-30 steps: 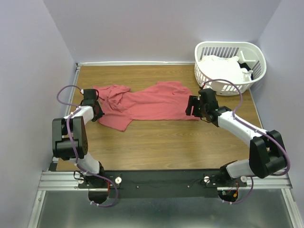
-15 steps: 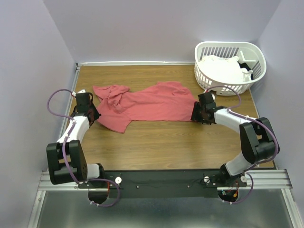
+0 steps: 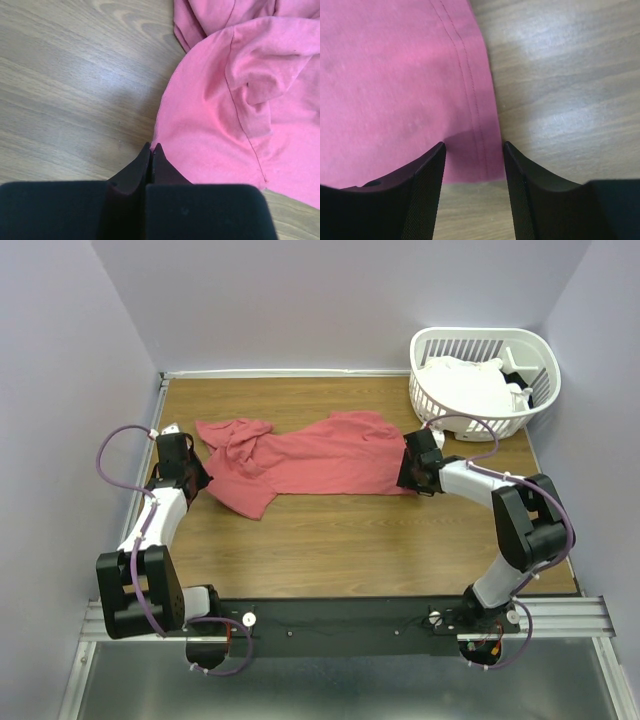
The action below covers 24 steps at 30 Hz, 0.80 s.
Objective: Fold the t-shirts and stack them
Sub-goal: Flatten the tshirt out
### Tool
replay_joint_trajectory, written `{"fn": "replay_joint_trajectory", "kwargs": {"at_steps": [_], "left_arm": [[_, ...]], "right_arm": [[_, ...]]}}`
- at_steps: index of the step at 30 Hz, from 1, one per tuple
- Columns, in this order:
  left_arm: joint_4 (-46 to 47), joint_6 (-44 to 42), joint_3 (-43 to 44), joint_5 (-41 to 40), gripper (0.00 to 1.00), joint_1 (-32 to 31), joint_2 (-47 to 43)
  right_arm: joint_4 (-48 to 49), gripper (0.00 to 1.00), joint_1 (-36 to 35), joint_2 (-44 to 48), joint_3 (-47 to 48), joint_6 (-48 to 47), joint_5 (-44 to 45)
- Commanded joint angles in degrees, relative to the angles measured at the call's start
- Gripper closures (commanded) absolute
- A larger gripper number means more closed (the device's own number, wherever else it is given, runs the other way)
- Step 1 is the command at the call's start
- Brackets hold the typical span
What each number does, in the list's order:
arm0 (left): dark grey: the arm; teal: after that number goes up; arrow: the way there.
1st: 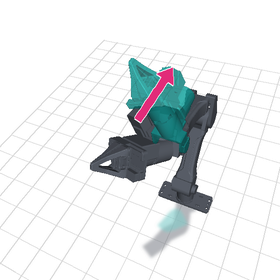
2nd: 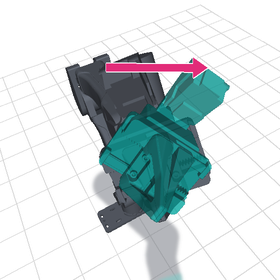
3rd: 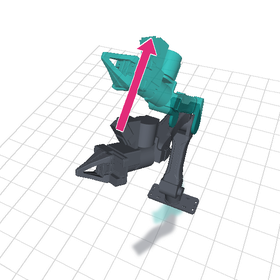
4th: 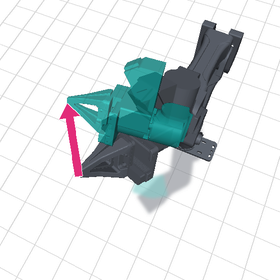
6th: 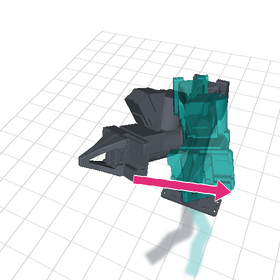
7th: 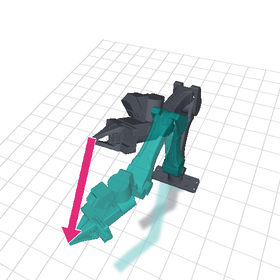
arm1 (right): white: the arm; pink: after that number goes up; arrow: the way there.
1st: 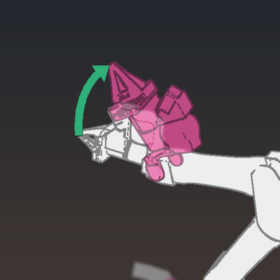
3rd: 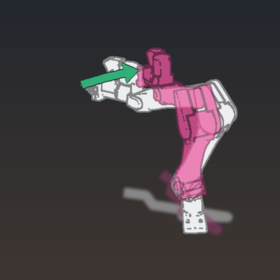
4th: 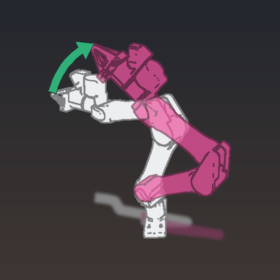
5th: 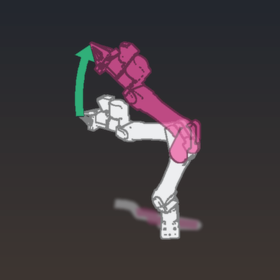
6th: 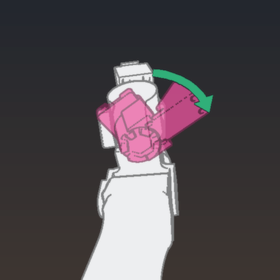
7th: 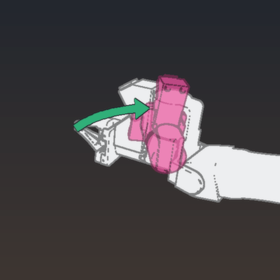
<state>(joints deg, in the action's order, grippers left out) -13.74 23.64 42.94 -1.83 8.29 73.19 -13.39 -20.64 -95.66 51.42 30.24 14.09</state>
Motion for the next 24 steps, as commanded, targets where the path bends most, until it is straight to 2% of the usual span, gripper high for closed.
{"fn": "replay_joint_trajectory", "kwargs": {"at_steps": [1,13,24], "left_arm": [[1.0,0.4,-0.4,1.2,1.0,0.3,-1.7],[1.1,0.8,-0.5,1.1,1.0,0.3,-2.3],[1.0,0.5,-0.3,0.8,1.0,0.3,-2.3]], "right_arm": [[-6.9,0.44,-1.2,-6.6,-1.1,2.7,2.9],[-13.6,0.46,-1.9,-3.6,-2.6,3.0,5.9],[-16.9,0.48,-1.9,-6.1,-2.8,5.0,4.1]]}}
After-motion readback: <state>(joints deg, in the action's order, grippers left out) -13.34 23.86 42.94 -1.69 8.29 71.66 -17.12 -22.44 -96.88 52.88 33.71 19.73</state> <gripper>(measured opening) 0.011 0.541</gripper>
